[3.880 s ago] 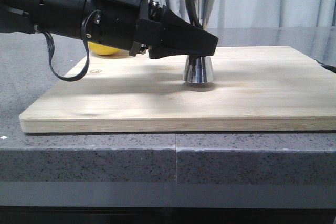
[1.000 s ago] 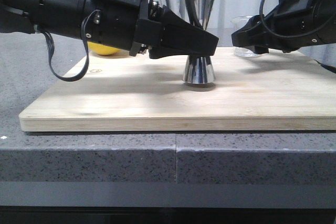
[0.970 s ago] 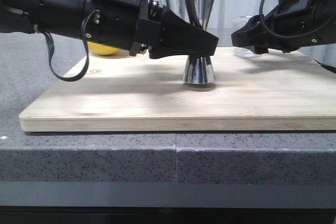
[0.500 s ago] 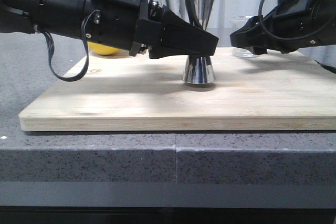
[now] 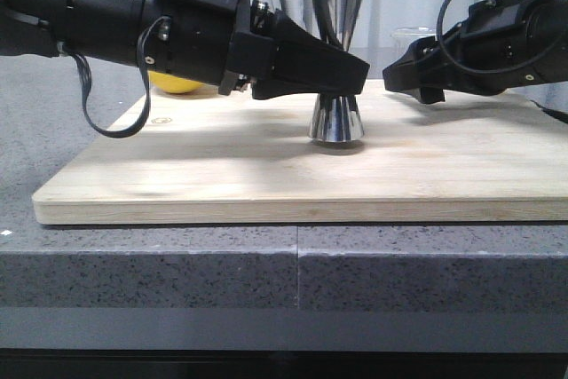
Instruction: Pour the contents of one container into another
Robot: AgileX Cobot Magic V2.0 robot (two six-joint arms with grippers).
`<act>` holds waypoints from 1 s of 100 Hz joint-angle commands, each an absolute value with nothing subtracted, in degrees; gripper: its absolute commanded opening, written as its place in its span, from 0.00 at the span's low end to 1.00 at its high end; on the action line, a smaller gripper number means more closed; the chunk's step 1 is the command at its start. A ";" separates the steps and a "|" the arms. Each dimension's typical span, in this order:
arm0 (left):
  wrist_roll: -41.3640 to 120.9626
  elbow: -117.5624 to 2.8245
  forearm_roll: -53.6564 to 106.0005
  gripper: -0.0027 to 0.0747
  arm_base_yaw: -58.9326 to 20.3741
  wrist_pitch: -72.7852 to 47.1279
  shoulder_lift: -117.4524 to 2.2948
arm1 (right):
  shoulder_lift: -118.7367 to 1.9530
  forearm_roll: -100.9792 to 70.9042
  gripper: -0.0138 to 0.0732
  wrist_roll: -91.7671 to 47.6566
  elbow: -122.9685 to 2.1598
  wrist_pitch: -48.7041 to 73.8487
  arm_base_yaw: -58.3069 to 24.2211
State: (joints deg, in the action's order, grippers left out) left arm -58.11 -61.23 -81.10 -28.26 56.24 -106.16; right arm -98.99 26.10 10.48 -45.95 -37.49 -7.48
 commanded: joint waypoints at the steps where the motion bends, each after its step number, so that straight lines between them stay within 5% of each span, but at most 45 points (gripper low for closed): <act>1: -58.65 -63.06 -79.30 0.01 -28.17 59.63 -102.82 | -96.77 25.94 0.75 10.44 -47.23 -42.03 -7.08; 100: -58.65 -66.26 -79.31 0.01 -25.79 59.63 -102.82 | -73.75 25.94 0.75 11.00 -47.23 -44.04 -7.33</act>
State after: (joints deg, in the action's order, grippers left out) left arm -58.11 -63.56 -81.24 -26.72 56.24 -106.16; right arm -78.45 26.60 10.73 -45.95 -39.34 -7.48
